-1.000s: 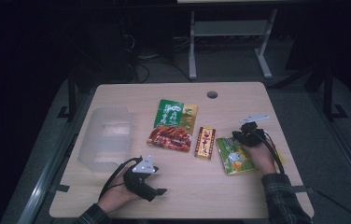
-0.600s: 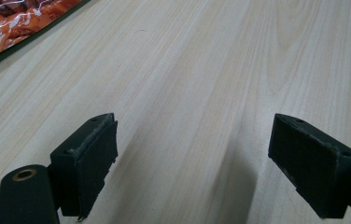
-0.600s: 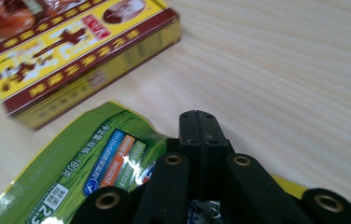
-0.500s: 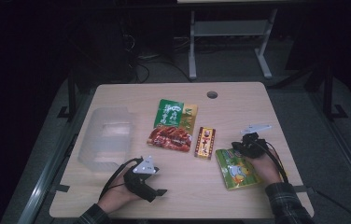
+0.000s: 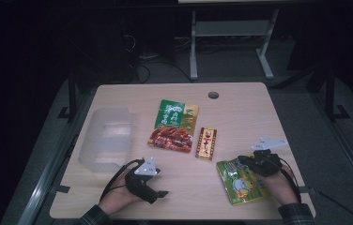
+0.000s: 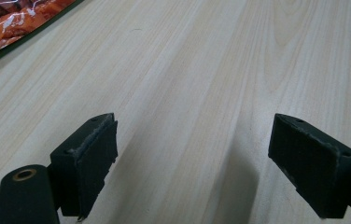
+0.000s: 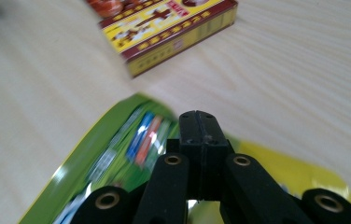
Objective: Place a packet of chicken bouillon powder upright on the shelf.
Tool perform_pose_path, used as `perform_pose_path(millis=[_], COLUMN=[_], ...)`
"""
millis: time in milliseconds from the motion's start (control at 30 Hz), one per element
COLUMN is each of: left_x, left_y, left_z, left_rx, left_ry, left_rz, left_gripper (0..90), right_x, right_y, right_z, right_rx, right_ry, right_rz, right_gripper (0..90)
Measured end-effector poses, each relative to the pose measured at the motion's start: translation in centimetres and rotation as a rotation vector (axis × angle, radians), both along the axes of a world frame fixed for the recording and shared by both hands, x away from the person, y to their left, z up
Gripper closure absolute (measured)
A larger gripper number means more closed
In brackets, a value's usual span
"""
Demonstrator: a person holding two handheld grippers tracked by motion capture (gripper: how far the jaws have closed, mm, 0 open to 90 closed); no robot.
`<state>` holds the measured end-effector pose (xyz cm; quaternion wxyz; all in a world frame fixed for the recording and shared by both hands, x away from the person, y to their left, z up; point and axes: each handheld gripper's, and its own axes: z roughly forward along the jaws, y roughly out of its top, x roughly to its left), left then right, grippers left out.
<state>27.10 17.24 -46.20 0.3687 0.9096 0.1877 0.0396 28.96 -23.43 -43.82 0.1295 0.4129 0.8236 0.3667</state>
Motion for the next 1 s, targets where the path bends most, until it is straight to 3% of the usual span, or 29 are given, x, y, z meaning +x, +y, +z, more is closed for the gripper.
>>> perform_pose_path(millis=[33,267,500,1000], left_x=[0.0,-0.1,-0.1,-0.2], left_y=[0.0,-0.1,-0.2,-0.3], left_z=[0.0,0.1,0.0,-0.1], left_rx=[0.000,-0.010,-0.006,-0.011], left_ry=[0.001,0.012,0.016,0.015], left_rz=[0.001,-0.007,-0.008,-0.016], left_gripper=[15.0,14.9,14.9,15.0], right_x=[-1.3,-3.7,-3.9,-3.3], right_y=[-0.5,-1.1,-0.9,0.7], right_z=[0.1,-0.6,-0.9,-1.0], right_rx=[0.001,-0.036,-0.051,-0.043], right_ry=[0.006,0.039,0.063,0.061], right_rz=[0.024,0.078,0.114,0.227], right_gripper=[89.8,89.9,89.9,89.9])
